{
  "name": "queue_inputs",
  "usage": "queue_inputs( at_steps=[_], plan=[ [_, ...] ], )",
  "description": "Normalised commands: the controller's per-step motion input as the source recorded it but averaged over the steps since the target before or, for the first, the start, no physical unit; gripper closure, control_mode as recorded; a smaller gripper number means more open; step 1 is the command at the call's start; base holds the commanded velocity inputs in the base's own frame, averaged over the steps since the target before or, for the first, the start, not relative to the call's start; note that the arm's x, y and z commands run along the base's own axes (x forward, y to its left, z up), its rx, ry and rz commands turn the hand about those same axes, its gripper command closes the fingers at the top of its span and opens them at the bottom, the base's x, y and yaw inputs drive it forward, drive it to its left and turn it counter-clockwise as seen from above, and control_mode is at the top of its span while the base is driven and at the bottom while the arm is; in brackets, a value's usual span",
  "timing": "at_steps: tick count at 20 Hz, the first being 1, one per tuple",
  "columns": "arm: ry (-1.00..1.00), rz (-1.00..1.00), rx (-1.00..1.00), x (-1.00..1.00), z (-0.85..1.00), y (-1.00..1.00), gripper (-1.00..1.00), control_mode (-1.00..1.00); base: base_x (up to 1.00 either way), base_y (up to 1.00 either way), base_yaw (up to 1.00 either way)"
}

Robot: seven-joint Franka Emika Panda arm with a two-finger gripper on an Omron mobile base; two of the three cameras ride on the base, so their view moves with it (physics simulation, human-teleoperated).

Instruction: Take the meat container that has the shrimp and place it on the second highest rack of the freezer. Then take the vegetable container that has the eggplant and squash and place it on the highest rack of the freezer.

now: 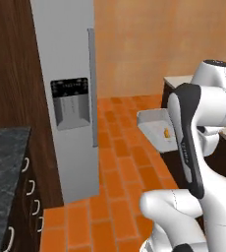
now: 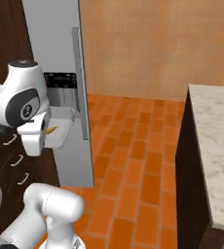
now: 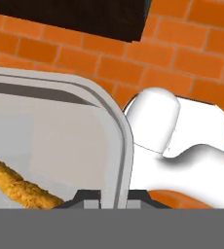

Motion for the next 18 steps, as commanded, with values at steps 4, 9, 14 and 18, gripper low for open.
queue_inputs(
  at_steps=[4,9,14,18],
  plan=[
    [0.00,0.00,0.00,0.00,0.00,0.00,1.00,1.00,0.22,-0.54,-0.28],
    [0.00,0.00,0.00,0.00,0.00,0.00,1.00,1.00,0.69,-0.39,-0.05],
    [0.00,0.00,0.00,0.00,0.00,0.00,1.00,1.00,1.00,-0.25,0.00],
    [0.00,0.00,0.00,0.00,0.00,0.00,1.00,1.00,1.00,-0.55,0.00]
  ],
)
